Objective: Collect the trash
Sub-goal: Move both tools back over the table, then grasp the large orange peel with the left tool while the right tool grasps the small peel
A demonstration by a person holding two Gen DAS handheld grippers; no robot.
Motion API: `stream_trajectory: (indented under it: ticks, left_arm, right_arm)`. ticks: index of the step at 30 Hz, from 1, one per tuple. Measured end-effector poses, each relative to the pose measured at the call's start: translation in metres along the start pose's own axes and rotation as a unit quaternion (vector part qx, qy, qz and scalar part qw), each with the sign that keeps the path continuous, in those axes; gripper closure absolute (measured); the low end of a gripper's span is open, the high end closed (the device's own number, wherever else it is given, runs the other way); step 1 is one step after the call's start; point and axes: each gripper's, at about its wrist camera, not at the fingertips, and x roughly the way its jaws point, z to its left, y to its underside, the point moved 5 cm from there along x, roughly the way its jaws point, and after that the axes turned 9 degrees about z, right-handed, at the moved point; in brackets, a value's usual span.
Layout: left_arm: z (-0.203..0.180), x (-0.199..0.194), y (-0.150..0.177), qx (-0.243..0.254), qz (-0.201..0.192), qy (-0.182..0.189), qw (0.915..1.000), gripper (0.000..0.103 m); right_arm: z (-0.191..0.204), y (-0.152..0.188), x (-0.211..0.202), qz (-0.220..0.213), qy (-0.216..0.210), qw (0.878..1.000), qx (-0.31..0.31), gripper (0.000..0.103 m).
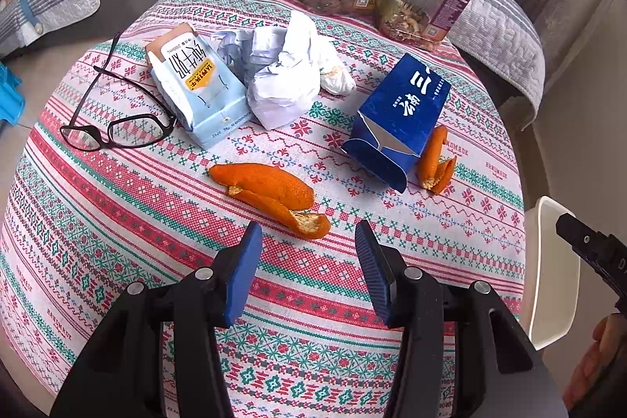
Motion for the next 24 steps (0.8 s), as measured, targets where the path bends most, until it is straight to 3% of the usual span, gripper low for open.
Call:
stream_trajectory:
  ticks: [5,7,8,9,13,24]
  left_arm:
    - [0.004,0.018,-0.008,0.004,0.003,0.007,1.0,0.054]
    - [0.001,0.027,-0.011,0.009,0.009,0.016,0.9998,0.062]
    - [0.0,0.032,-0.013,0.01,0.01,0.022,0.9996,0.073]
    - [-0.002,0.034,-0.014,0.012,0.009,0.031,0.9994,0.077]
    - [-0.008,0.036,-0.021,0.029,-0.002,0.035,0.999,0.08]
    - [-0.017,0.033,-0.022,0.045,-0.008,0.091,0.9948,0.084]
  right_arm:
    - [0.019,-0.001,0.005,-0.005,0.002,1.0,-0.015,0.029]
    - [0.023,-0.001,0.008,-0.002,0.001,1.0,-0.017,0.03]
    - [0.024,-0.001,0.01,0.0,0.0,1.0,-0.017,0.03]
    - [0.026,-0.001,0.012,0.002,-0.002,1.0,-0.018,0.031]
    - [0.032,-0.003,0.021,0.008,-0.016,1.0,-0.018,0.044]
    - [0.068,-0.004,0.05,0.023,-0.067,0.997,-0.03,0.056]
